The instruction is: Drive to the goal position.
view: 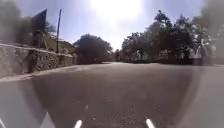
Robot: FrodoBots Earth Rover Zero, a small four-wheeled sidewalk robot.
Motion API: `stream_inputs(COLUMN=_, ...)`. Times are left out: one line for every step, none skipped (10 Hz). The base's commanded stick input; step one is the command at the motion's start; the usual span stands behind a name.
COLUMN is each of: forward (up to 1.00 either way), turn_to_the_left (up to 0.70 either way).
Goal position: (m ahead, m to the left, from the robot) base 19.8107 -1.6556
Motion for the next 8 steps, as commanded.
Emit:
stream_inputs(forward=0.85, turn_to_the_left=0.00)
stream_inputs(forward=0.85, turn_to_the_left=0.00)
stream_inputs(forward=0.85, turn_to_the_left=0.00)
stream_inputs(forward=0.85, turn_to_the_left=0.00)
stream_inputs(forward=0.85, turn_to_the_left=0.00)
stream_inputs(forward=0.85, turn_to_the_left=0.00)
stream_inputs(forward=0.85, turn_to_the_left=0.00)
stream_inputs(forward=0.85, turn_to_the_left=0.00)
